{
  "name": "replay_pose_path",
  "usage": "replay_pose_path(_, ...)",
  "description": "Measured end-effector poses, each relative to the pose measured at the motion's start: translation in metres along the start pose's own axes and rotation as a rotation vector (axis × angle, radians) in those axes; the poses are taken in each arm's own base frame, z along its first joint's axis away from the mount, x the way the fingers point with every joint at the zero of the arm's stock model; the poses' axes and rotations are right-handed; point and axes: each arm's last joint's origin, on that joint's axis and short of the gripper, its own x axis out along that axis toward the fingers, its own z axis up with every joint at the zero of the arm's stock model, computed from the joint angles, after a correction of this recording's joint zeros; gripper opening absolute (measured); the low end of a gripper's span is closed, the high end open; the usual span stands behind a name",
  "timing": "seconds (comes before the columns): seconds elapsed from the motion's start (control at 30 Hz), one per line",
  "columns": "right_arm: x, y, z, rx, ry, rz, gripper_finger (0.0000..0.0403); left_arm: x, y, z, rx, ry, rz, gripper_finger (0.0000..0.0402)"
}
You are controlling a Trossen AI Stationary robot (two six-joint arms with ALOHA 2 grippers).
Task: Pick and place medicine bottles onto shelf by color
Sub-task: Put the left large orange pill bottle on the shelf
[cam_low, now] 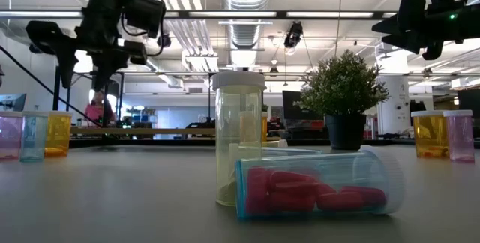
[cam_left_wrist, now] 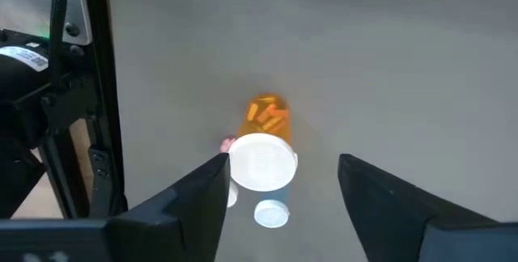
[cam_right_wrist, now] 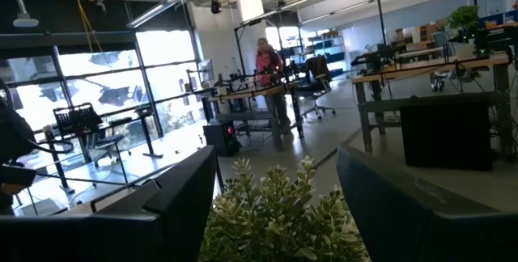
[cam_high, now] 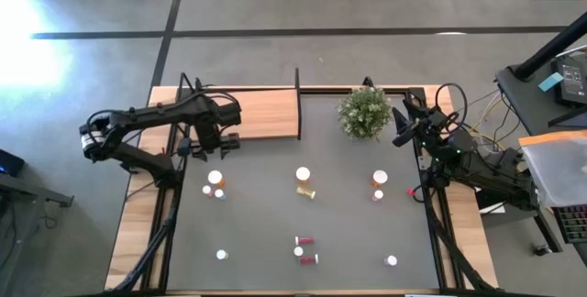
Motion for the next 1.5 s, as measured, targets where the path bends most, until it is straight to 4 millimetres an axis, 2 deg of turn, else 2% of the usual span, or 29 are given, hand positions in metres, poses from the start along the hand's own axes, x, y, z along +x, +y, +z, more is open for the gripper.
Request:
replay_pose_path(0.13, 0.0, 0.0, 0.0, 0.0, 0.0, 0.0, 0.0249, 0.003, 0.004, -0.003, 0.02, -0.025, -0.007, 0.0256)
replay_pose_path(0.3, 0.0, 0.0, 0.0, 0.0, 0.0, 0.0, 0.0249, 0.019, 0.01, -0.002, 0.026, -0.027, -0.007, 0.031)
replay_pose_path(0.5, 0.0, 0.0, 0.0, 0.0, 0.0, 0.0, 0.0249, 0.037, 0.011, -0.002, 0.048, -0.026, -0.004, 0.0345)
replay_pose_path(0.87, 0.0, 0.0, 0.0, 0.0, 0.0, 0.0, 0.0249, 0.059, 0.011, -0.019, 0.163, -0.032, -0.014, 0.0348)
replay_pose_path(1.23, 0.0, 0.0, 0.0, 0.0, 0.0, 0.0, 0.0249, 0.073, 0.013, -0.027, 0.172, -0.03, -0.01, 0.0346)
replay_pose_path(1.5, 0.0, 0.0, 0.0, 0.0, 0.0, 0.0, 0.0249, 0.073, 0.013, -0.029, 0.187, -0.035, -0.011, 0.0297)
